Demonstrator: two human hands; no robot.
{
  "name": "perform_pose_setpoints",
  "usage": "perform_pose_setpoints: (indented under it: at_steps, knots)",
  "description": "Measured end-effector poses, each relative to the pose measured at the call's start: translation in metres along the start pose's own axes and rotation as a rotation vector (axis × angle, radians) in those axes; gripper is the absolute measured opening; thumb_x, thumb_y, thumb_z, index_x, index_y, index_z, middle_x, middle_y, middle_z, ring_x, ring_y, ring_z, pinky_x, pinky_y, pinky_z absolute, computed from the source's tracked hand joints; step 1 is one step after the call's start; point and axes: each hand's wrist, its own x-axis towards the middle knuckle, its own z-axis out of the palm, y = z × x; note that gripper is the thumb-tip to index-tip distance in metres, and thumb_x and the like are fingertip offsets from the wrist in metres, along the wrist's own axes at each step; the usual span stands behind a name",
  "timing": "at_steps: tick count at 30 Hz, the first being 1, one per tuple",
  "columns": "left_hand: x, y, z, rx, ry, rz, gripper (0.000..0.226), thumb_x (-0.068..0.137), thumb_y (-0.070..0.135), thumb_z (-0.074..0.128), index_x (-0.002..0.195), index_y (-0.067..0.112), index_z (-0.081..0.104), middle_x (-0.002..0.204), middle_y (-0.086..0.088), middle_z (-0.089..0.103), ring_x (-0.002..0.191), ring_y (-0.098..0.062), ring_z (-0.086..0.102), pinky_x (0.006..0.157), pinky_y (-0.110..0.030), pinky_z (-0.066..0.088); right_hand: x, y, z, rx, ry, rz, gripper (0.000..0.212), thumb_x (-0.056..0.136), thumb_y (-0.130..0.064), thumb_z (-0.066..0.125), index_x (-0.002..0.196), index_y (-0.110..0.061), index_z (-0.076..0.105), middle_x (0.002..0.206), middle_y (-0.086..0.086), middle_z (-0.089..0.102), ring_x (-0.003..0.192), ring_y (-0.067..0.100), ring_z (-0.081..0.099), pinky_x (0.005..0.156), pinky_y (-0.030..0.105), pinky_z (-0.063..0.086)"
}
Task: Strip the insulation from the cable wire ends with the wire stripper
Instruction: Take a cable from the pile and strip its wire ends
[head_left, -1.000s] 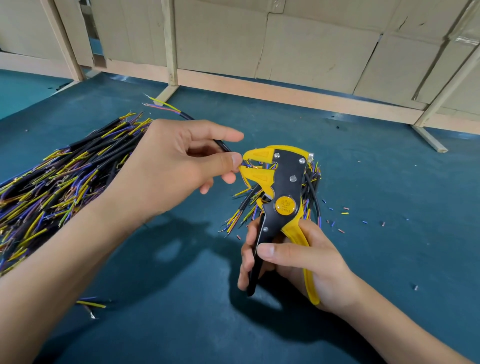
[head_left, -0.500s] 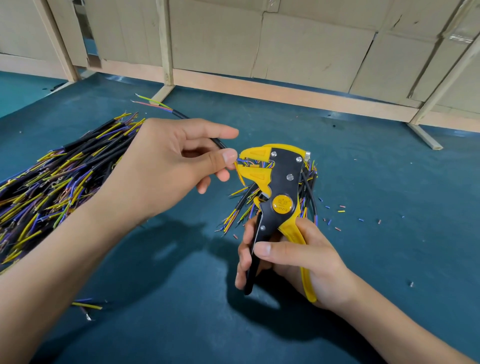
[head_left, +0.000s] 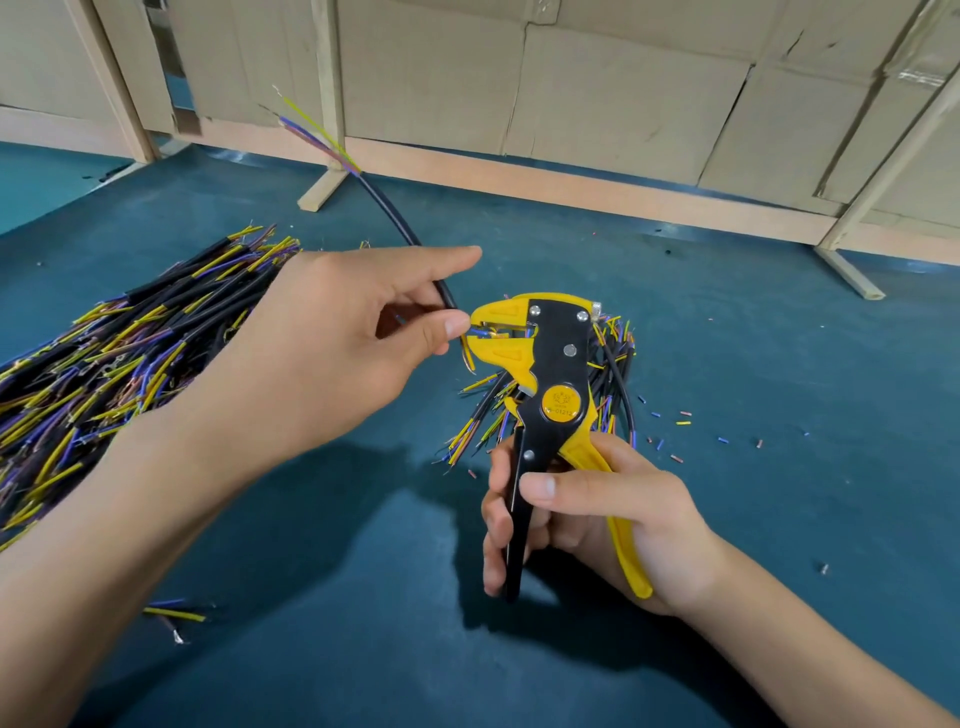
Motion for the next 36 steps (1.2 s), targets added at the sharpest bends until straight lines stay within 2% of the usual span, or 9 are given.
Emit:
perform_pose_setpoints:
  at_steps: [4,7,10,14,18,25,27,30,36]
  knots:
    - [0.000,0.001,0.000,-0.011,0.013,0.033,0.044,0.088,0.035,0.064,0.131,0.033,0.064,0.086,0.021,0.070,0.079,-0.003,0.064,0.082,-0.023,0.051,0.001,-0.001,0.001,0.016,0.002,0.008,0.020,0.083,-0.018,0.065,0.099,-0.007,0.065,0.082,0.018,0.062,0.073,0.043,0.064,0.076,0.052,0.045]
    - [0.000,0.000,0.005,-0.118,0.057,-0.016,0.037,0.087,0.023,0.076,0.122,0.032,0.070,0.078,0.017,0.070,0.070,-0.004,0.063,0.075,-0.018,0.049,0.001,-0.001,0.001,0.001,0.007,0.005,0.020,0.083,-0.020,0.065,0.100,-0.008,0.065,0.082,0.017,0.063,0.072,0.043,0.065,0.073,0.047,0.046]
    - [0.002,-0.001,0.008,-0.244,0.088,-0.067,0.033,0.084,0.009,0.078,0.113,0.025,0.073,0.073,0.011,0.070,0.063,-0.003,0.061,0.069,-0.013,0.046,0.001,0.001,0.002,0.009,0.010,-0.005,0.020,0.083,-0.019,0.065,0.100,-0.008,0.065,0.082,0.017,0.063,0.073,0.043,0.064,0.075,0.049,0.044]
    - [0.004,-0.002,0.007,-0.333,0.138,-0.115,0.026,0.078,0.015,0.074,0.102,0.026,0.075,0.072,0.003,0.070,0.058,-0.007,0.059,0.060,-0.015,0.045,0.001,0.002,0.003,0.073,0.021,-0.030,0.021,0.083,-0.017,0.065,0.099,-0.005,0.064,0.082,0.020,0.061,0.073,0.043,0.063,0.074,0.049,0.052]
    - [0.005,-0.002,0.007,-0.341,0.208,-0.173,0.026,0.070,0.018,0.069,0.094,0.029,0.074,0.070,0.001,0.069,0.056,-0.013,0.053,0.054,-0.018,0.041,0.001,0.003,0.003,0.074,0.010,-0.047,0.021,0.084,-0.017,0.064,0.100,-0.004,0.062,0.082,0.020,0.060,0.074,0.042,0.062,0.075,0.052,0.050]
    - [0.005,-0.005,0.015,-0.409,0.208,-0.143,0.027,0.078,0.007,0.070,0.099,0.023,0.072,0.063,0.007,0.067,0.048,-0.005,0.052,0.050,-0.011,0.039,-0.001,0.005,0.003,0.076,-0.033,-0.067,0.021,0.085,-0.015,0.065,0.103,-0.004,0.062,0.083,0.019,0.060,0.075,0.042,0.063,0.073,0.048,0.052]
    - [0.005,-0.005,0.016,-0.453,0.203,-0.125,0.027,0.082,0.001,0.070,0.102,0.020,0.072,0.064,0.005,0.067,0.050,-0.008,0.055,0.055,-0.013,0.043,0.000,0.006,0.003,0.088,-0.032,-0.074,0.021,0.085,-0.015,0.064,0.103,-0.004,0.062,0.083,0.019,0.060,0.075,0.042,0.063,0.073,0.047,0.052]
    - [0.005,-0.005,0.018,-0.530,0.196,-0.106,0.026,0.083,0.004,0.070,0.106,0.017,0.072,0.066,0.001,0.066,0.054,-0.015,0.059,0.065,-0.019,0.048,0.000,0.007,0.002,0.112,-0.017,-0.084,0.022,0.085,-0.015,0.064,0.104,-0.004,0.063,0.085,0.020,0.062,0.077,0.042,0.063,0.074,0.049,0.053]
    - [0.005,-0.001,0.026,-0.711,0.214,-0.159,0.026,0.081,0.002,0.071,0.105,0.013,0.072,0.064,-0.001,0.065,0.055,-0.022,0.058,0.062,-0.025,0.051,0.000,0.007,0.001,0.108,-0.039,-0.100,0.033,0.082,-0.024,0.077,0.106,-0.005,0.063,0.087,0.020,0.062,0.079,0.043,0.063,0.077,0.052,0.052]
